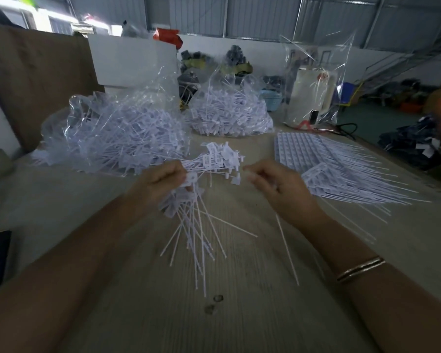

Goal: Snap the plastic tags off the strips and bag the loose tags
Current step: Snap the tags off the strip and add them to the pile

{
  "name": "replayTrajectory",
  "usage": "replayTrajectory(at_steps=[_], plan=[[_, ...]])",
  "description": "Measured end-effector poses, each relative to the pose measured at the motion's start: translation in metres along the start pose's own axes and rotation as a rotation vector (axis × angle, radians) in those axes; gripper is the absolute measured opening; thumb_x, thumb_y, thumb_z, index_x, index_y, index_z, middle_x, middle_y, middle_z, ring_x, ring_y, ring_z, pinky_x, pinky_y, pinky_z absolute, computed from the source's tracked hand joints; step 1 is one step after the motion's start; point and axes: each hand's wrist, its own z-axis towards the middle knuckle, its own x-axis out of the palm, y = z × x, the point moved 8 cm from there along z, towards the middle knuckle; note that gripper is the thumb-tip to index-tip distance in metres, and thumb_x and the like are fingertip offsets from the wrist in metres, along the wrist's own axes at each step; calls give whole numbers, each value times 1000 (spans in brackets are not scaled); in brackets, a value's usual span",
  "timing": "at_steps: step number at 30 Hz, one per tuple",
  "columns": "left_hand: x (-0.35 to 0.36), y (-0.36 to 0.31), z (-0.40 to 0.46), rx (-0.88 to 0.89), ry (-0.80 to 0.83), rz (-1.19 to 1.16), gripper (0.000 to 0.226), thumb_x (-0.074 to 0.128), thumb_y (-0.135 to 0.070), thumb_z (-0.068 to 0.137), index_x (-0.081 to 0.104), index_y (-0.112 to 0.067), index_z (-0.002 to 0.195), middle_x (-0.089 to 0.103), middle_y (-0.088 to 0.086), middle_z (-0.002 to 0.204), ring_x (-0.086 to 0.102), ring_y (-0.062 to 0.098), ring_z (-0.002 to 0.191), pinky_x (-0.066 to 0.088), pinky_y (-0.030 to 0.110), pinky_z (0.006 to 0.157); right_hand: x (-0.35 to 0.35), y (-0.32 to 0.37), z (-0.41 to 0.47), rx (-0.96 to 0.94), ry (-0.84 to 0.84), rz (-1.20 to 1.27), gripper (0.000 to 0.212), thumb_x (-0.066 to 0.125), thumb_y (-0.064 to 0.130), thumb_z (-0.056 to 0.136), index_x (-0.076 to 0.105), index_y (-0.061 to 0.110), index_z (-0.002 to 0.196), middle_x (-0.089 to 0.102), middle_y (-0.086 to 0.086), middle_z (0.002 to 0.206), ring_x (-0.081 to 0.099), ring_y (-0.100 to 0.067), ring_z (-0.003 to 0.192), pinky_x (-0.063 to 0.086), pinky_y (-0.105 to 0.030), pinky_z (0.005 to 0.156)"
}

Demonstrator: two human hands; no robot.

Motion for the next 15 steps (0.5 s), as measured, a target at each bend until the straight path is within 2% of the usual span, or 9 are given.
replayTrajectory(at_steps=[2, 4, 5, 6, 8, 10, 12, 14, 15], plan=[[0, 17, 1, -71, -22, 265, 23, 49, -31, 83, 55, -13, 70, 55, -3, 59, 52, 12, 58, 34, 36, 77, 16, 13, -4, -102, 95, -175, 21, 60, 29, 86, 67, 14, 100, 65, 0, 92, 59, -14, 80, 46, -31, 69], [0, 23, 2, -88, -110, 666, 18, 53, -41, 84, 56, -25, 76, 57, -11, 75, 56, 15, 83, 21, 35, 85, 32, 21, -4, -151, 134, -282, 24, 65, 29, 82, 67, 14, 101, 66, -3, 95, 60, -20, 86, 44, -34, 75], [0, 20, 1, -64, -167, 811, 16, 55, -42, 85, 58, -26, 86, 57, -12, 87, 53, 16, 96, 16, 31, 84, 37, 21, -4, -134, 132, -304, 27, 66, 30, 82, 65, 14, 104, 66, -3, 98, 59, -21, 90, 41, -34, 78], [2, 16, 1, -31, -205, 853, 19, 53, -43, 86, 59, -26, 93, 56, -12, 96, 49, 17, 103, 15, 30, 83, 39, 19, -3, -96, 122, -311, 32, 66, 32, 82, 61, 16, 109, 65, -3, 102, 59, -20, 94, 37, -32, 81], [12, 5, 3, 19, -182, 715, 33, 38, -51, 83, 59, -27, 93, 55, -12, 98, 48, 17, 104, 25, 37, 91, 41, 15, -2, -58, 111, -307, 40, 66, 35, 82, 54, 18, 117, 64, -2, 107, 58, -18, 99, 34, -29, 85], [34, 0, 7, 22, -34, 544, 42, 30, -57, 80, 59, -26, 82, 57, -9, 88, 50, 17, 95, 34, 44, 90, 46, 19, -3, -100, 121, -294, 42, 66, 35, 83, 53, 14, 116, 66, -4, 104, 60, -19, 97, 38, -32, 87], [55, -7, 8, 83, 50, 489, 47, 39, -54, 84, 62, -15, 75, 59, -1, 77, 50, 17, 82, 37, 38, 82, 44, 19, -2, -115, 134, -248, 40, 67, 34, 82, 56, 11, 112, 67, -4, 101, 62, -20, 95, 42, -36, 86], [57, -10, 8, 104, 32, 451, 41, 46, -40, 85, 65, -6, 75, 59, 6, 72, 48, 17, 75, 35, 34, 76, 37, 10, -3, -96, 156, -187, 35, 68, 29, 81, 58, 12, 110, 66, -2, 103, 59, -18, 96, 41, -36, 88], [54, -10, 7, 100, 12, 458, 38, 45, -38, 84, 66, -7, 76, 59, 5, 72, 47, 16, 75, 34, 35, 78, 33, 4, -3, -81, 163, -167, 32, 66, 25, 81, 58, 13, 110, 65, -1, 104, 58, -18, 97, 39, -36, 89]])
